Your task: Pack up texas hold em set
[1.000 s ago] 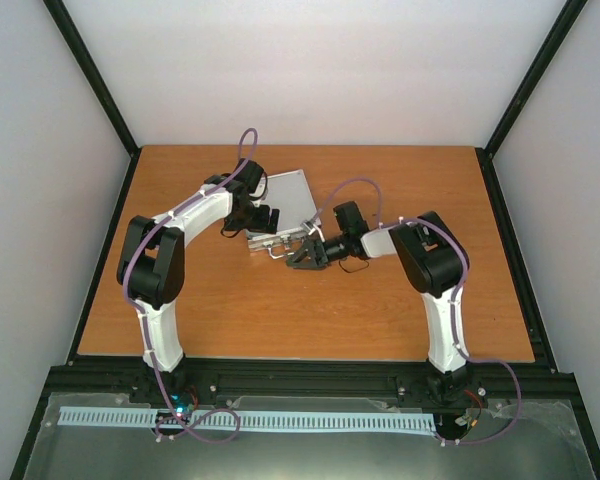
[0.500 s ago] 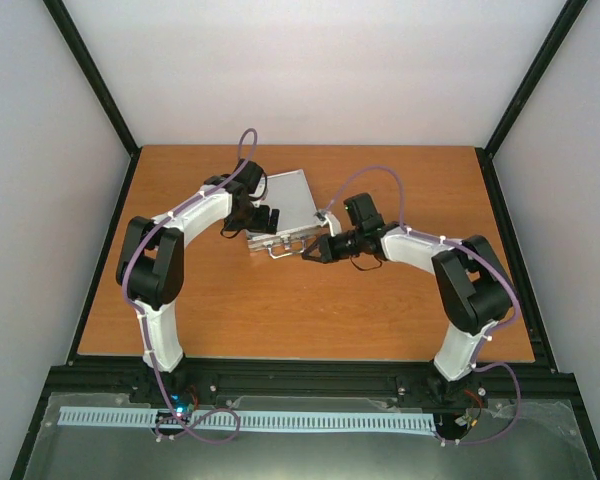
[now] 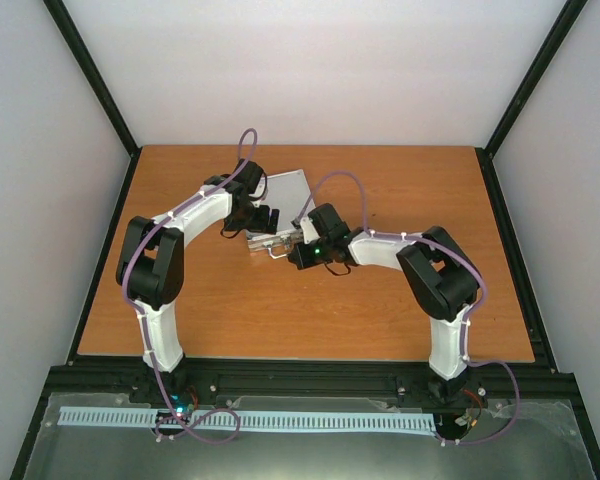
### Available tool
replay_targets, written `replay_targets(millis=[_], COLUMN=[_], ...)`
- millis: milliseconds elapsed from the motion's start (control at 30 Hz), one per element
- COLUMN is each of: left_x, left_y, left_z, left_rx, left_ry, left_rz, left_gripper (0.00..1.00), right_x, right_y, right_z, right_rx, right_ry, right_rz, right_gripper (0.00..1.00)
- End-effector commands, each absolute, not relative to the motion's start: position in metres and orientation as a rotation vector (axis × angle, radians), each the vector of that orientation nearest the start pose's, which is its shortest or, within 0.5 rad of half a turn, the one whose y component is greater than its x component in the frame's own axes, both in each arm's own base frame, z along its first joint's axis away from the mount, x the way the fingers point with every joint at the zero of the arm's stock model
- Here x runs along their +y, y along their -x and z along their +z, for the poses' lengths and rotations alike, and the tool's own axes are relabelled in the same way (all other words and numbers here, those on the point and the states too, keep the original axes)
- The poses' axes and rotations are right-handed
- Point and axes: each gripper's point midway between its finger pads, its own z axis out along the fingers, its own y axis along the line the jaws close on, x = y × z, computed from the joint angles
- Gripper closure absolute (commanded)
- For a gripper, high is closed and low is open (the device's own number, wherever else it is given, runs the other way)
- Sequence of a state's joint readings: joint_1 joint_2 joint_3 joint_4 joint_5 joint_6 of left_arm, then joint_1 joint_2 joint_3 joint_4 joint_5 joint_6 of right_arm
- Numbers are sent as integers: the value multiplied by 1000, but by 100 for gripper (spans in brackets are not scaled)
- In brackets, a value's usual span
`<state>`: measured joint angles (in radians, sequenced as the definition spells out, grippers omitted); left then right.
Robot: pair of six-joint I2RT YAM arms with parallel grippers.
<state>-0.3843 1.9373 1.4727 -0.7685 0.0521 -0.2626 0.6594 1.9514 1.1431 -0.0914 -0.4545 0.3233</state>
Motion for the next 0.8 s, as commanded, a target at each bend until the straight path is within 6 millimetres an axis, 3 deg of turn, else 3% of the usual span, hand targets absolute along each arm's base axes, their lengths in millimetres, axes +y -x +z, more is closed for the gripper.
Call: replay_targets(millis=[0, 267, 533, 767], left_x=[-167, -168, -168, -168], left_y=[-389, -387, -387, -387], left_z=[37, 31, 30, 30], left_rx=[2928, 2942, 2943, 2944], left_ry=[-233, -235, -235, -237], left_rz=[-149, -154, -155, -151], left_gripper=[0, 0, 0, 0], right_x=[346, 350, 361, 369], right_y=[-348, -350, -346, -352], right_z=[52, 53, 69, 65], right_rx=[2439, 2413, 2369, 2368], right_ry=[519, 484, 542, 548], right_rz=[811, 817, 888, 905], right_gripper=[97, 97, 97, 97])
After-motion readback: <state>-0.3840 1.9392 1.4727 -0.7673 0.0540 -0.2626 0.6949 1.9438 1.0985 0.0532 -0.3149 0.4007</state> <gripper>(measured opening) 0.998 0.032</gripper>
